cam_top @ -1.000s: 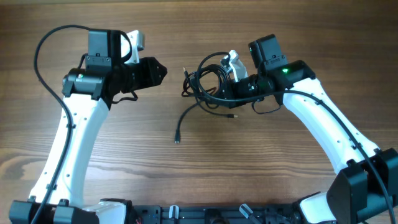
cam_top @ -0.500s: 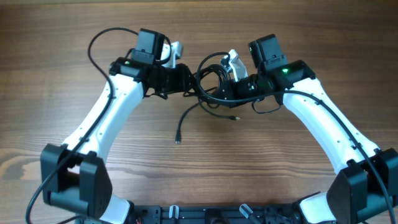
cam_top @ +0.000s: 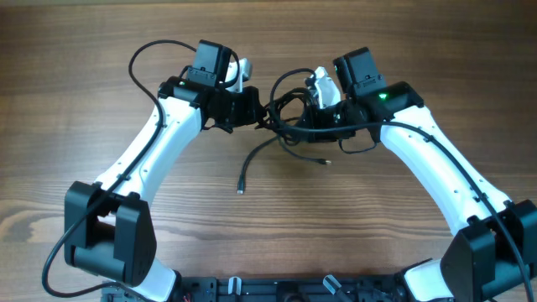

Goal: Untangle cables

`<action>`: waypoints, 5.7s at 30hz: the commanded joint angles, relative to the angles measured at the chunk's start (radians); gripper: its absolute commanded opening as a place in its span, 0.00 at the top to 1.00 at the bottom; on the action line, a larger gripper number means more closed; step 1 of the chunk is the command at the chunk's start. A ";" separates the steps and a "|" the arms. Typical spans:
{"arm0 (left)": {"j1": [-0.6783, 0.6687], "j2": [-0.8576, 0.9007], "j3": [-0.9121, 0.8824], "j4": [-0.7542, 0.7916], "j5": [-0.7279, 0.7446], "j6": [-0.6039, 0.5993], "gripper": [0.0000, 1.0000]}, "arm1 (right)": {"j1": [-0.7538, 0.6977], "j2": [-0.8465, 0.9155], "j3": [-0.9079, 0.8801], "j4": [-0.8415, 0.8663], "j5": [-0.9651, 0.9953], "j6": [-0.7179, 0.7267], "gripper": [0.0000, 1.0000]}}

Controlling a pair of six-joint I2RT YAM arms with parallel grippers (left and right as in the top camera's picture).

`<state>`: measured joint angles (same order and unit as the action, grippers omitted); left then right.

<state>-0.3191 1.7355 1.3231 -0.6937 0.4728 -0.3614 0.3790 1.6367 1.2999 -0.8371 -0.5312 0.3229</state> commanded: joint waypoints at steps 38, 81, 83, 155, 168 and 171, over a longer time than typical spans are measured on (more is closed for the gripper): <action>-0.004 -0.374 0.005 -0.021 -0.036 0.266 0.96 | -0.006 -0.143 0.093 0.166 -0.140 -0.032 0.73; 0.249 -0.428 0.005 -0.219 -0.683 -0.096 0.96 | -0.018 -0.032 0.087 -0.165 0.469 0.095 0.96; 0.253 -0.415 0.005 -0.247 -0.703 -0.096 0.96 | -0.033 -0.032 0.087 -0.177 0.517 0.154 0.96; 0.248 -0.349 0.005 -0.202 -0.214 0.040 0.04 | 0.031 0.104 0.362 -0.229 0.196 -0.083 0.13; 0.004 -0.142 0.005 -0.177 -0.072 0.122 0.14 | -0.125 0.100 0.360 -0.290 0.235 -0.060 0.12; -0.045 -0.089 0.005 -0.143 -0.068 0.122 0.17 | -0.125 0.100 0.360 -0.291 0.235 -0.061 0.12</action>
<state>-0.3119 1.5871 1.3121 -0.8635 0.3775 -0.2726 0.2543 1.7428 1.6520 -1.1236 -0.3103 0.2634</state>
